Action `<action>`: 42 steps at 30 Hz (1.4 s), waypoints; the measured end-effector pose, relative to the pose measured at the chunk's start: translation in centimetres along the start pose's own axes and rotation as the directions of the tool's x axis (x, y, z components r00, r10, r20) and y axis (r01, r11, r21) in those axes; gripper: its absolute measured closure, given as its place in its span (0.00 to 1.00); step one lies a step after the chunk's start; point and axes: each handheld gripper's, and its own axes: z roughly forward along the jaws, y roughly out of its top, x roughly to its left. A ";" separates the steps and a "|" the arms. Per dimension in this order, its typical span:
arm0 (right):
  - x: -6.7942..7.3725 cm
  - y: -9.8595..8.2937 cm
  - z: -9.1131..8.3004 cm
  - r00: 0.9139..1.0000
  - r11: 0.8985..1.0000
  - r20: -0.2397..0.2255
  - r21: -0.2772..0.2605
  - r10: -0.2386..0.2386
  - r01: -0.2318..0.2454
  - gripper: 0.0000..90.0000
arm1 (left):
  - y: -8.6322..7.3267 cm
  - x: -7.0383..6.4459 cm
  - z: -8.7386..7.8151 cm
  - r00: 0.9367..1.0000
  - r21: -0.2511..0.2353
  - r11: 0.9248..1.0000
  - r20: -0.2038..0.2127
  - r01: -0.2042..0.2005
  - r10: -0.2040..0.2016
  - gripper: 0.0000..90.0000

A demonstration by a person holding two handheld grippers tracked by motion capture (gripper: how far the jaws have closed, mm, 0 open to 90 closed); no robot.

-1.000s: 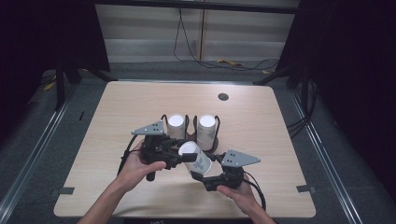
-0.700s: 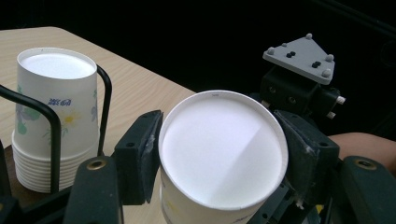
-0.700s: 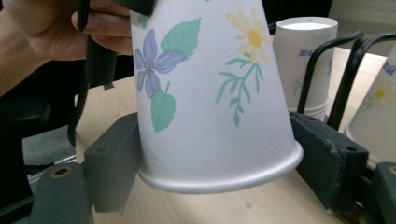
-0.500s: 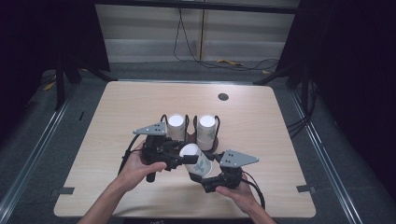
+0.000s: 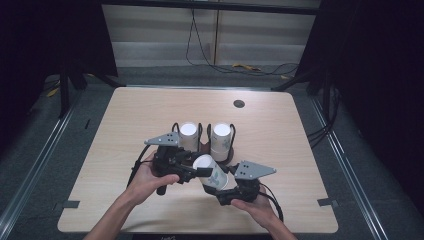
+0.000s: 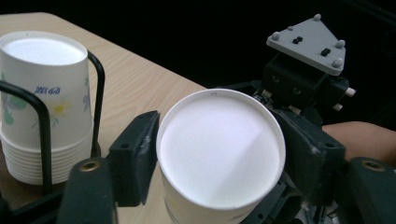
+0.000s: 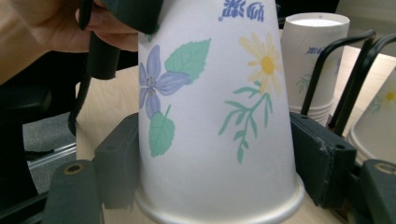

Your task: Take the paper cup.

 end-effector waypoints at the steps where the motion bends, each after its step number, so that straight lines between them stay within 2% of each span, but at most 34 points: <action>1: -0.1 0.0 0.0 1.000 1.000 0.002 0.001 -0.004 0.004 0.29 | 0.0 0.0 0.0 1.000 0.000 1.000 0.000 0.000 0.000 0.31; 2: -0.1 0.0 0.0 1.000 1.000 0.002 0.001 -0.004 0.004 0.29 | 0.0 0.1 0.0 1.000 0.002 1.000 0.001 0.000 0.000 0.31; 4: -0.3 0.1 -0.1 1.000 1.000 0.007 0.023 0.008 -0.009 0.28 | 0.0 0.1 0.0 1.000 0.006 1.000 -0.010 -0.005 0.005 0.24; 10: -0.6 0.6 -0.4 1.000 0.997 0.002 0.076 0.009 -0.009 0.29 | 0.0 0.0 -0.1 1.000 0.008 1.000 -0.015 -0.027 0.027 0.22; 11: -0.8 0.7 -0.4 1.000 0.994 0.000 0.109 -0.003 0.003 0.29 | 0.0 0.0 -0.1 0.999 0.012 1.000 -0.022 -0.024 0.024 0.21; 12: -0.8 0.7 -0.4 1.000 0.994 0.000 0.109 -0.003 0.003 0.29 | 0.0 0.0 -0.1 0.999 0.012 1.000 -0.022 -0.024 0.024 0.21; 13: -0.8 0.7 -0.4 1.000 0.991 -0.006 0.135 -0.010 0.010 0.29 | 0.0 0.1 -0.1 0.999 0.016 0.999 -0.026 -0.035 0.035 0.21; 17: -0.9 1.0 -0.3 0.999 0.984 0.004 0.175 -0.041 0.040 0.29 | -0.1 0.2 -0.2 0.997 0.027 0.998 -0.046 -0.054 0.055 0.22; 19: -1.0 1.3 -0.2 0.999 0.978 0.001 0.204 -0.044 0.043 0.29 | -0.1 0.2 -0.2 0.996 0.041 0.997 -0.055 -0.070 0.072 0.24; 22: -1.1 1.8 -0.2 0.998 0.968 -0.010 0.245 -0.057 0.057 0.29 | -0.1 0.2 -0.2 0.995 0.048 0.996 -0.070 -0.072 0.075 0.25; 23: -1.1 1.8 -0.2 0.998 0.968 -0.010 0.245 -0.057 0.057 0.29 | -0.1 0.2 -0.2 0.993 0.056 0.995 -0.079 -0.081 0.085 0.25; 24: -1.2 2.0 -0.1 0.998 0.963 -0.015 0.262 -0.060 0.061 0.29 | -0.1 0.3 -0.2 0.993 0.061 0.995 -0.083 -0.082 0.087 0.25; 25: -1.4 2.2 -0.1 0.997 0.952 -0.024 0.297 -0.075 0.079 0.29 | -0.1 0.3 -0.2 0.992 0.078 0.994 -0.090 -0.083 0.090 0.24; 26: -1.4 2.2 -0.1 0.997 0.952 -0.024 0.297 -0.075 0.079 0.29 | -0.1 0.3 -0.2 0.992 0.078 0.994 -0.090 -0.083 0.090 0.24; 28: -1.7 2.4 -0.1 0.995 0.936 -0.030 0.338 -0.092 0.097 0.30 | -0.2 0.4 -0.3 0.993 0.083 0.993 -0.086 -0.079 0.086 0.23; 34: -2.1 2.9 -0.4 0.994 0.914 -0.042 0.388 -0.106 0.113 0.30 | -0.3 0.4 0.0 0.992 0.106 0.990 -0.081 -0.092 0.101 0.21; 37: -2.1 3.1 -0.4 0.991 0.898 -0.058 0.419 -0.124 0.137 0.30 | -0.4 0.4 0.1 0.991 0.114 0.988 -0.079 -0.100 0.110 0.21; 38: -2.1 3.1 -0.4 0.991 0.898 -0.058 0.419 -0.124 0.137 0.30 | -0.4 0.4 0.1 0.990 0.121 0.987 -0.079 -0.105 0.115 0.21; 39: -2.1 3.3 -0.4 0.989 0.885 -0.073 0.441 -0.132 0.150 0.30 | -0.5 0.4 0.2 0.991 0.133 0.985 -0.069 -0.107 0.117 0.20; 40: -2.1 3.3 -0.3 0.988 0.880 -0.076 0.448 -0.137 0.157 0.30 | -0.5 0.4 0.2 0.991 0.133 0.985 -0.069 -0.107 0.117 0.19; 41: -2.1 3.3 -0.3 0.988 0.880 -0.076 0.448 -0.137 0.157 0.30 | -0.5 0.4 0.3 0.991 0.138 0.985 -0.071 -0.107 0.118 0.19; 42: -2.2 3.3 -0.2 0.987 0.872 -0.088 0.461 -0.137 0.162 0.30 | -0.6 0.4 0.3 0.990 0.146 0.983 -0.074 -0.111 0.122 0.18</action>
